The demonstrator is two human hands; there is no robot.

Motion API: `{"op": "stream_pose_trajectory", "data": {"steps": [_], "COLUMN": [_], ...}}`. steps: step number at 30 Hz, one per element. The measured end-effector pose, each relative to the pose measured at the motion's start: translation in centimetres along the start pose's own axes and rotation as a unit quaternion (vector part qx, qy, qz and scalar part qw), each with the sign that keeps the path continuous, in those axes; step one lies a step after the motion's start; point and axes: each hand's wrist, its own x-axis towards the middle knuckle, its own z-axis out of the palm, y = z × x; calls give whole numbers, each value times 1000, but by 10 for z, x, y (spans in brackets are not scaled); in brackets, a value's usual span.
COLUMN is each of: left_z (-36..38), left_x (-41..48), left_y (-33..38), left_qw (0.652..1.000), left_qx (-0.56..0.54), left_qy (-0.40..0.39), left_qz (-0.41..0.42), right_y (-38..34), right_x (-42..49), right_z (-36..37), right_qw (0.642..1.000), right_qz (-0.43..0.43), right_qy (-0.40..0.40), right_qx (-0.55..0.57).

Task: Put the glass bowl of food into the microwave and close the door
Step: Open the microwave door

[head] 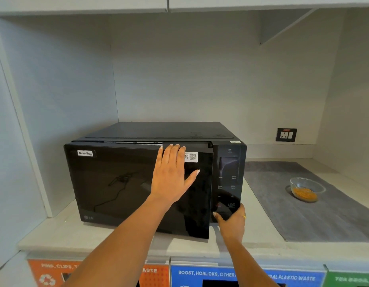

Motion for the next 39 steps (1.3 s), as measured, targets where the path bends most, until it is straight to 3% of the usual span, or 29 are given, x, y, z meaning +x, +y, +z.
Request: {"op": "stream_pose_trajectory", "data": {"steps": [7, 17, 33, 39], "left_z": [-25, -70, -164, -196], "left_x": [-14, -40, -95, -105], "left_y": [-6, -20, -58, -74], "left_qw": [1000, 994, 975, 966], "left_qx": [-14, -82, -165, -201], "left_qy": [-14, -74, -150, -159], "left_qz": [15, 10, -16, -30], "right_y": [-20, -45, -41, -39], "right_x": [-34, -91, -193, -230], "right_z": [-6, -7, -19, -12], "right_qw": [999, 993, 970, 967], "right_qz": [1, -49, -133, -159], "right_qy": [16, -99, -160, -148], "right_qx": [-51, -33, -124, -132]}}
